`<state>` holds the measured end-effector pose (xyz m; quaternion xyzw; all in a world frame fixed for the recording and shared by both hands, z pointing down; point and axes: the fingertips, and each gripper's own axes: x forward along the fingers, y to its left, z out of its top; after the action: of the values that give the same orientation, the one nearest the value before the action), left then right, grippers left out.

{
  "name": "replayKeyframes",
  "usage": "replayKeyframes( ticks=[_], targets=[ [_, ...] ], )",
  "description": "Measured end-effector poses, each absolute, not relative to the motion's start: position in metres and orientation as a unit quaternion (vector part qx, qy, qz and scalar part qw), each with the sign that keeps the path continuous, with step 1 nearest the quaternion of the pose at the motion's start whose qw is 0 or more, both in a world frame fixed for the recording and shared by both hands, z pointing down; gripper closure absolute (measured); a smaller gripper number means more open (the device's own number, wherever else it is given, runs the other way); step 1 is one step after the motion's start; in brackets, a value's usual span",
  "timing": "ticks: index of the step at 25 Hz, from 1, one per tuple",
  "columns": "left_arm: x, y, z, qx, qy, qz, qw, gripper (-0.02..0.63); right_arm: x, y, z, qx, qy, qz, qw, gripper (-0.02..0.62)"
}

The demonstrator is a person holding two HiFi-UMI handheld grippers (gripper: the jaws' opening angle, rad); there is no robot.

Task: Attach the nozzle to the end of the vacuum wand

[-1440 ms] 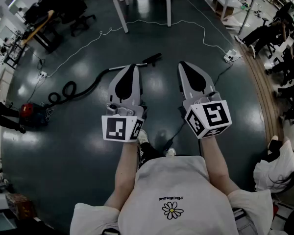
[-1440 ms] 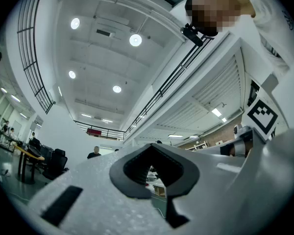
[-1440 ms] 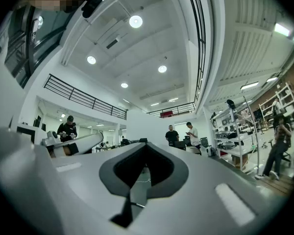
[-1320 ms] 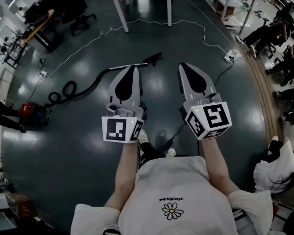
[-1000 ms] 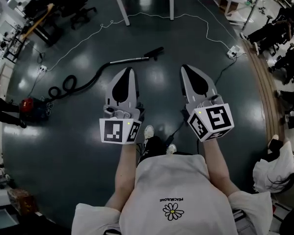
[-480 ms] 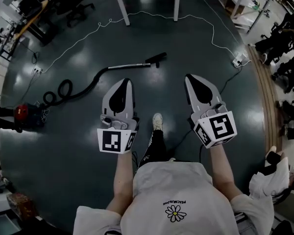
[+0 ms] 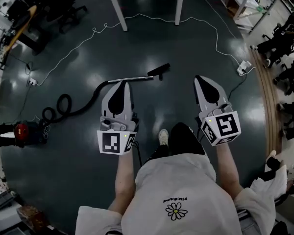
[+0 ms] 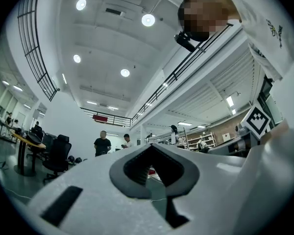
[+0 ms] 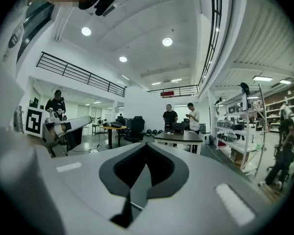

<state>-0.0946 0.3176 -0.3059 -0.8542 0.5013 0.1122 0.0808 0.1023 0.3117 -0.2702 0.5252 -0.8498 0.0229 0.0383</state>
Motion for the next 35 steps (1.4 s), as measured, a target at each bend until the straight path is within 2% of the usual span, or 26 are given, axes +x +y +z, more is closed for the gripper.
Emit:
replayKeyframes(
  ticks=[6, 12, 16, 19, 21, 24, 25, 28, 31, 35],
  targets=[
    [-0.082, 0.216, -0.281, -0.852, 0.509, 0.106, 0.057, 0.604, 0.109, 0.207, -0.244, 0.523, -0.85, 0.058, 0.024, 0.591],
    [-0.067, 0.098, -0.276, -0.863, 0.497, 0.066, 0.065, 0.604, 0.119, 0.081, -0.237, 0.492, -0.868, 0.041, 0.05, 0.591],
    [-0.068, 0.046, -0.262, -0.871, 0.482, 0.015, 0.091, 0.604, 0.11, 0.021, -0.221, 0.46, -0.883, 0.007, 0.097, 0.591],
    [-0.079, 0.012, -0.223, -0.868, 0.491, -0.022, 0.074, 0.597, 0.087, -0.012, -0.18, 0.394, -0.904, -0.006, 0.166, 0.591],
    [-0.082, -0.005, -0.158, -0.884, 0.456, -0.086, 0.057, 0.509, 0.069, -0.022, -0.12, 0.303, -0.923, -0.006, 0.236, 0.52],
    [-0.077, -0.046, -0.008, -0.919, 0.324, -0.2, 0.101, 0.396, 0.056, -0.05, 0.015, 0.187, -0.919, -0.081, 0.339, 0.483],
    [-0.079, -0.055, 0.06, -0.925, 0.284, -0.234, 0.094, 0.367, 0.054, -0.057, 0.075, 0.149, -0.907, -0.119, 0.376, 0.456],
    [-0.102, -0.057, 0.302, -0.911, 0.148, -0.381, 0.055, 0.317, 0.057, -0.066, 0.279, 0.018, -0.846, -0.245, 0.473, 0.415],
    [-0.134, -0.06, 0.515, -0.854, 0.032, -0.515, 0.068, 0.298, 0.058, -0.073, 0.472, -0.1, -0.786, -0.336, 0.51, 0.391],
    [-0.153, -0.078, 0.68, -0.818, 0.014, -0.568, 0.086, 0.29, 0.044, -0.086, 0.647, -0.167, -0.745, -0.394, 0.511, 0.367]
  ],
)
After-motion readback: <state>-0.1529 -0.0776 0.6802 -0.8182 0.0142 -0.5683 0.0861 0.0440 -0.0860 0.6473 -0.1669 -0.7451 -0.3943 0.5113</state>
